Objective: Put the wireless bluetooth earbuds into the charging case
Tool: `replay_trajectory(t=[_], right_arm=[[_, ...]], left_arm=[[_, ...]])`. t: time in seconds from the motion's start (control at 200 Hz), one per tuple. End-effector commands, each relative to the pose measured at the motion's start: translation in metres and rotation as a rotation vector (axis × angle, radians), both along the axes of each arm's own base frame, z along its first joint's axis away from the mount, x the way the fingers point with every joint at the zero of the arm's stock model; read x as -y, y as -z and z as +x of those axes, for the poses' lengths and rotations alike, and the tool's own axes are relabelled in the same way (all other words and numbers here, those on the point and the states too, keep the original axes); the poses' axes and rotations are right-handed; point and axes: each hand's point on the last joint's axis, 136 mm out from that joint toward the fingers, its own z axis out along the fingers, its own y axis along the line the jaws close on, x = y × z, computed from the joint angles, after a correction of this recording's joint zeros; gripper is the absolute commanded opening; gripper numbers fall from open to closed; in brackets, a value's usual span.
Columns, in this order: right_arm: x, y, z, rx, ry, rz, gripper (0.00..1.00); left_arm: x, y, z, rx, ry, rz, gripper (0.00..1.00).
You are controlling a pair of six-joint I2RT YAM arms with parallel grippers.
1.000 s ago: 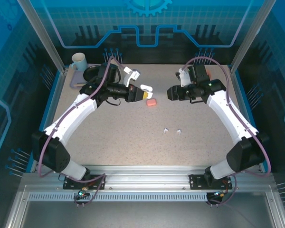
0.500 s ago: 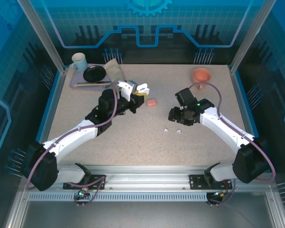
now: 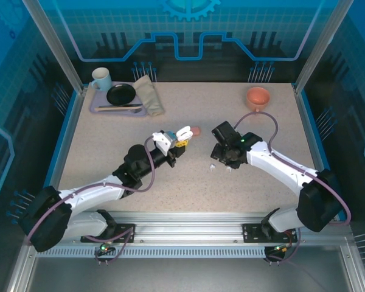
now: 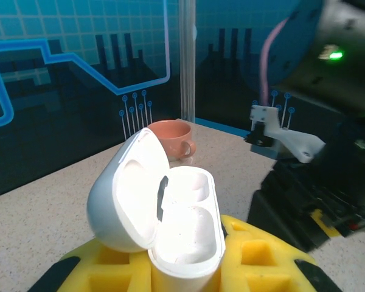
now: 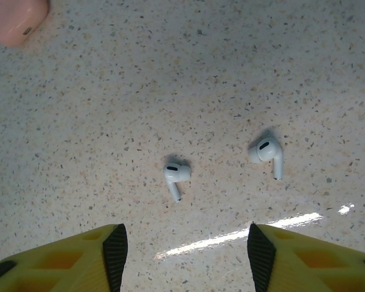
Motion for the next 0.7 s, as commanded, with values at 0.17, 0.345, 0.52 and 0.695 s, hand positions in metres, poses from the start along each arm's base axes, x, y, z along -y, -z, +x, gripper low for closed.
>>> replay_trajectory(t=[0.17,0.345,0.52,0.695], right_arm=[[-0.003,0.034,-0.006,-0.12,0.146,-0.047,0.58],[-0.012,0.048,-0.006,-0.15,0.199,-0.06,0.58],[-0.013,0.055,-0.005,-0.162,0.235,-0.087,0.58],[-0.015,0.06,-0.001,-0.167,0.264,-0.095,0.58]], left_arm=[[-0.013,-0.021,-0.004,0.158,-0.068,0.021,0.0],[-0.012,-0.014,0.003,0.151,-0.086,0.047,0.0],[-0.013,-0.016,0.01,0.137,-0.116,0.039,0.0],[-0.011,-0.018,0.013,0.12,-0.117,0.018,0.0]])
